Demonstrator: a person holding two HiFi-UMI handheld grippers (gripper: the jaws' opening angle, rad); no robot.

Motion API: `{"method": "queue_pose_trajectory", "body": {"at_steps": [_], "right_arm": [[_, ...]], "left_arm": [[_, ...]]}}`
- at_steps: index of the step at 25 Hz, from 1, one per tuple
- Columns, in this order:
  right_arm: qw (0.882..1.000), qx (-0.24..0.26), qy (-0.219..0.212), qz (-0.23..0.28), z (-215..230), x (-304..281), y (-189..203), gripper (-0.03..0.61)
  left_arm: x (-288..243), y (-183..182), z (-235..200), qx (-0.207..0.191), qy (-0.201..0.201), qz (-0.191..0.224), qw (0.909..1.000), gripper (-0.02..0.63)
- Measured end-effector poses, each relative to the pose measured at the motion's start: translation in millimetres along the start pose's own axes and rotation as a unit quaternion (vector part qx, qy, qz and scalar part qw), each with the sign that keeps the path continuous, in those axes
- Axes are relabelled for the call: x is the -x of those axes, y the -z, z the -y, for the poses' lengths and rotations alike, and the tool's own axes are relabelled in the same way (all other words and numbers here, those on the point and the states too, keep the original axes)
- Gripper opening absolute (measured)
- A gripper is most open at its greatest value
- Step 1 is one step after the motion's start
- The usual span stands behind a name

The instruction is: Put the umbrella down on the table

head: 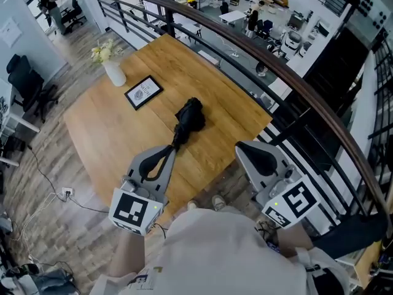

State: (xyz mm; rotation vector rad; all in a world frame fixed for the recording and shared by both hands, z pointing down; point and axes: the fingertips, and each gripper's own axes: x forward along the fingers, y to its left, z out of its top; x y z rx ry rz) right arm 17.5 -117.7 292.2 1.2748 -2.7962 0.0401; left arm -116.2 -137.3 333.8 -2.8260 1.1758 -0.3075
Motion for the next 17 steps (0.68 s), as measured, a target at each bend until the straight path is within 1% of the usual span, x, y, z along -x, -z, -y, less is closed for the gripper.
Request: {"method": "queue_pose_trajectory", "body": {"at_steps": [3, 7, 12, 17], "right_arm": [[1.0, -0.006, -0.005, -0.008, -6.7, -4.1, 6.6, 0.028], [1.0, -0.006, -0.01, -0.014, -6.2, -10.2, 7.3, 0.028], [1.0, 0.0, -0.009, -0.015, 2.9, -10.9, 4.4, 0.028], [1.0, 0.001, -0.004, -0.019, 9.2, -11.0, 11.3, 0.028]], "left_arm": [[3.1, 5.3, 0.2, 0.006, -0.001, 0.0, 1.0, 0.025], [2.6, -2.1, -8.7, 0.015, -0.015, 0.008, 0.9997, 0.021], [-6.6, -3.3, -6.2, 0.019, -0.004, 0.005, 0.9998, 0.021], [-10.9, 2.6, -4.8, 0.022, -0.005, 0.001, 0.9998, 0.021]]}}
